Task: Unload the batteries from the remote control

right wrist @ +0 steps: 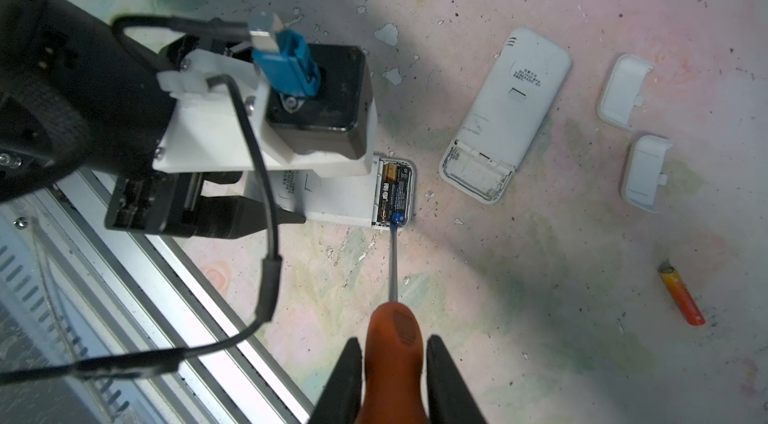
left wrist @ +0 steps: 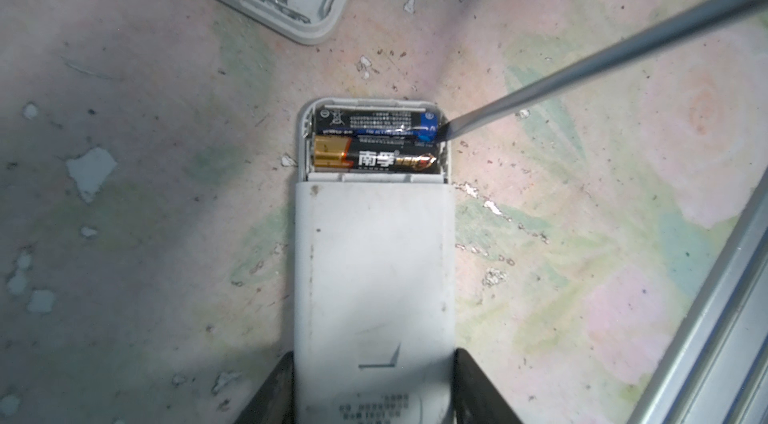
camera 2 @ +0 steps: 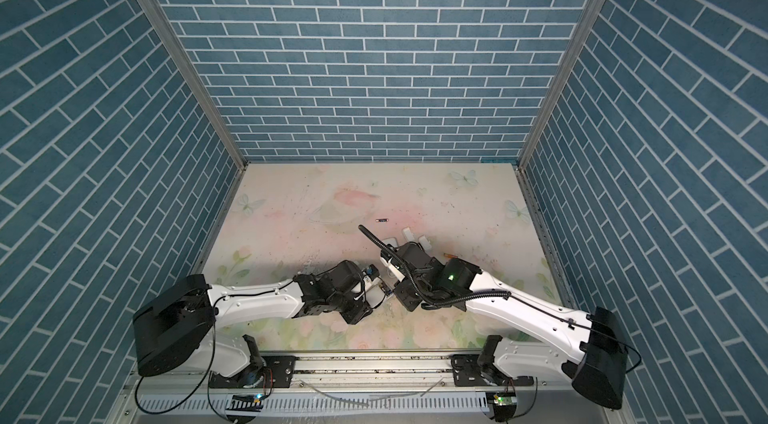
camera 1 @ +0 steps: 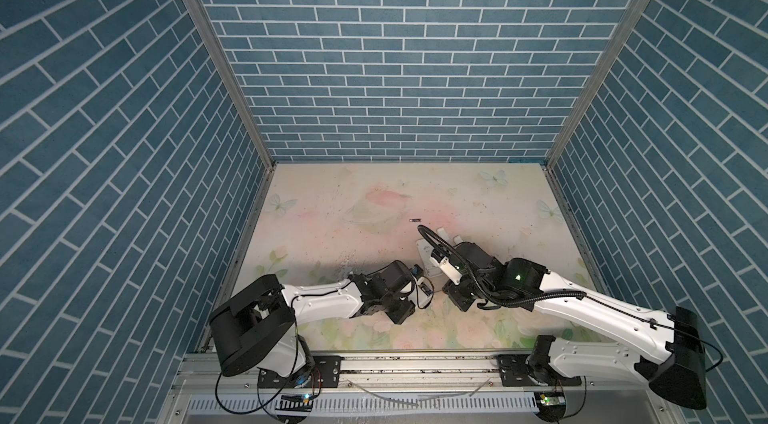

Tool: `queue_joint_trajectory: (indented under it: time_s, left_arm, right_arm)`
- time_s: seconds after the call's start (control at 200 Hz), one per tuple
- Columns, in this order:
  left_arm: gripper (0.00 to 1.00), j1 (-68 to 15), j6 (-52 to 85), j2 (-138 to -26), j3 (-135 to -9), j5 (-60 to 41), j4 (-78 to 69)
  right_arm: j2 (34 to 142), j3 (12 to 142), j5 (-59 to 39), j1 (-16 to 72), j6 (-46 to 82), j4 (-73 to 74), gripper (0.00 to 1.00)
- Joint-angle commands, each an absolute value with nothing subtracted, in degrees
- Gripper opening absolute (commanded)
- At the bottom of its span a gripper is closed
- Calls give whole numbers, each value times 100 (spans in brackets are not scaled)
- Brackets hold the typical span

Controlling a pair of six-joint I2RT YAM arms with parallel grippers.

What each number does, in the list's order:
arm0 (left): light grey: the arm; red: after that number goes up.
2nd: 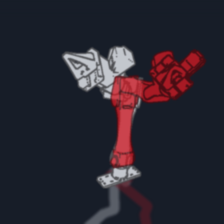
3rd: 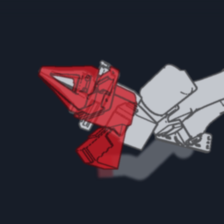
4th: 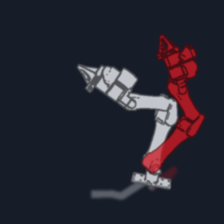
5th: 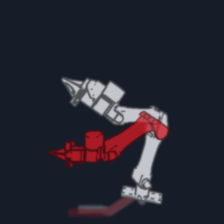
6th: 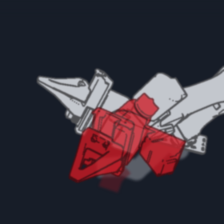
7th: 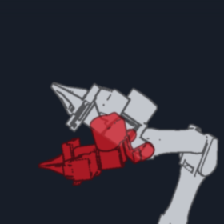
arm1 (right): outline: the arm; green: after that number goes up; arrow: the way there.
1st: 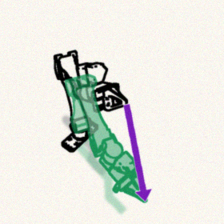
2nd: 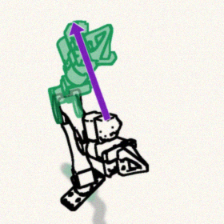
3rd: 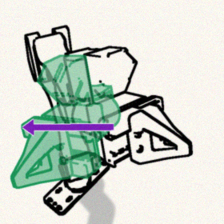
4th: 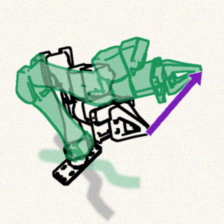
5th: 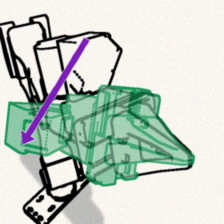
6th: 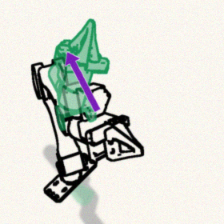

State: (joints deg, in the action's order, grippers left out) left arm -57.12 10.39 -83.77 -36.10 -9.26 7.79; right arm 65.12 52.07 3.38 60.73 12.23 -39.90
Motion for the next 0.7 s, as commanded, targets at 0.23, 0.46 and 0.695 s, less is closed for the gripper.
queue_joint_trajectory:
  time_s: [0.23,0.46,0.695]
  left_arm:
    - [42,-5762,914,-8470,-3670,-1388,854]
    - [42,-5764,915,-8473,-3666,-1380,845]
    - [42,-5759,920,-8490,-3664,-1380,836]
  right_arm:
    - [6286,4966,972,6073,1382,-2949,0]
    - [6278,4974,1010,6073,1373,-2878,0]
    - [6263,5053,1001,6073,1347,-2910,0]
